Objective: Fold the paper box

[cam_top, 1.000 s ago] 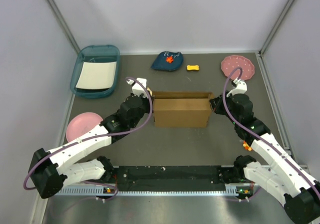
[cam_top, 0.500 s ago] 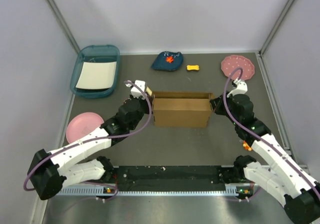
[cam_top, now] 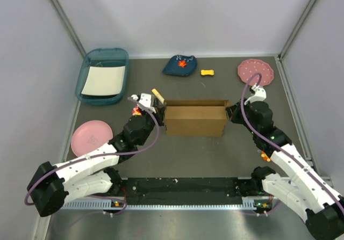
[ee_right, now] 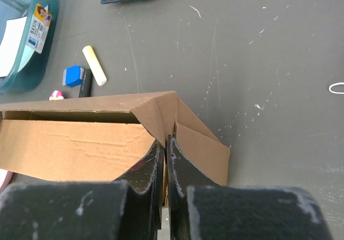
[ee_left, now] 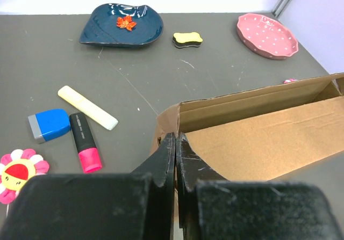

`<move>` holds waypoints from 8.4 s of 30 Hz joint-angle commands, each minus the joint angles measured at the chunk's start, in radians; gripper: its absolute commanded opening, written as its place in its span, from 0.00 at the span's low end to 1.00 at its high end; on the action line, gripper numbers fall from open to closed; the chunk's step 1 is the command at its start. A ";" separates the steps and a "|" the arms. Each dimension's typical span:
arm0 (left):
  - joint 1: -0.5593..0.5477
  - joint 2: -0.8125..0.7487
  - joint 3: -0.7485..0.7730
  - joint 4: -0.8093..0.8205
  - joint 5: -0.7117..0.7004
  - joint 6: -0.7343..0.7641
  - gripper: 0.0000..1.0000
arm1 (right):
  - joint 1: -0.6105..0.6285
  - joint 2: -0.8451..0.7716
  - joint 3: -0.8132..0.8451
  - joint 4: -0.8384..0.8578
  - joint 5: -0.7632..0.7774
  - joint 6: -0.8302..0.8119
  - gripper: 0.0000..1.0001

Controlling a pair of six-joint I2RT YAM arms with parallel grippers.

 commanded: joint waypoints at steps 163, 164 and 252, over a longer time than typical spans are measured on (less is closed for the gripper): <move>-0.075 -0.302 0.101 -0.268 -0.214 0.067 0.34 | -0.113 0.119 0.433 -0.318 0.094 -0.056 0.56; -0.075 -0.324 0.070 -0.268 -0.176 0.053 0.30 | -0.149 0.136 0.421 -0.304 0.010 -0.038 0.56; -0.482 0.707 -0.005 1.212 -0.327 0.515 0.04 | 0.180 1.219 1.168 -1.043 -0.268 -0.268 0.00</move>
